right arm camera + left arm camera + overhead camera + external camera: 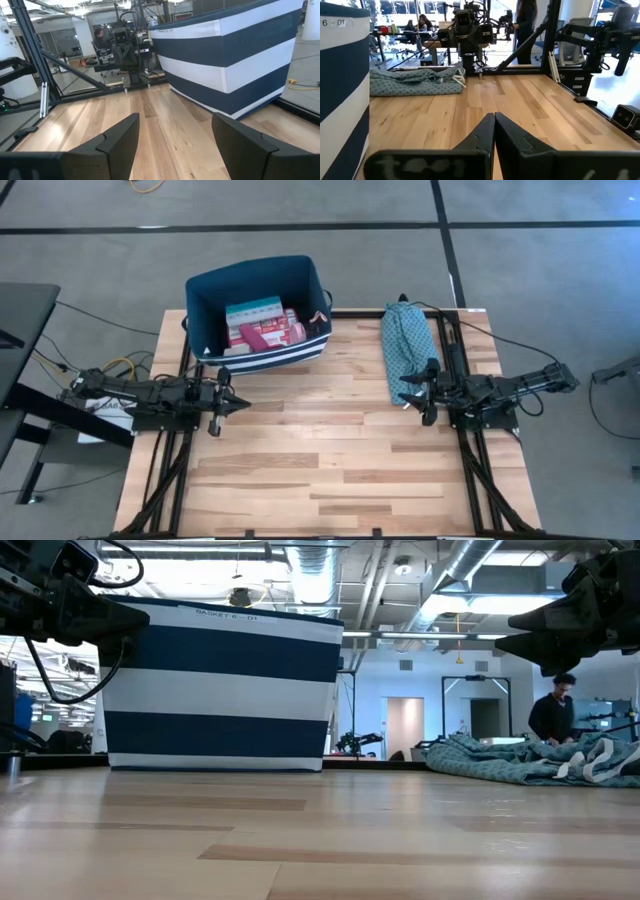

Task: Pick & place medical supplies in basket/bin
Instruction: Return to Home Position

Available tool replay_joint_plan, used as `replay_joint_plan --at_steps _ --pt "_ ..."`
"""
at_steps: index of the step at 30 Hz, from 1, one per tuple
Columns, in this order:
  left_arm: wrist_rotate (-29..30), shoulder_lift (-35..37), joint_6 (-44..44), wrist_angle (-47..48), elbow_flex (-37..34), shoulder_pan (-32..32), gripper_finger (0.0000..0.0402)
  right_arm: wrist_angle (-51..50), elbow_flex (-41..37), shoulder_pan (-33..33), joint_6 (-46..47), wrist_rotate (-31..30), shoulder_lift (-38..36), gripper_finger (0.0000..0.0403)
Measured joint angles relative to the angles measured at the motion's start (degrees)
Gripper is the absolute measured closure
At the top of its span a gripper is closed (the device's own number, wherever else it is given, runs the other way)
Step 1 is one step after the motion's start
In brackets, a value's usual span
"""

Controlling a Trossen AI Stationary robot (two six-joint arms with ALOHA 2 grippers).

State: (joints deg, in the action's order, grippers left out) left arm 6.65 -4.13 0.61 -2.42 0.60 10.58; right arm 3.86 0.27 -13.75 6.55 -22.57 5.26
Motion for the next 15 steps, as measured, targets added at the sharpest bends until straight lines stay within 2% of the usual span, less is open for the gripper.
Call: replay_joint_plan --at_steps 15 --pt "0.0 0.0 -0.2 0.0 0.0 0.0 0.0401 0.0 0.0 0.0 0.0 0.0 0.0 0.0159"
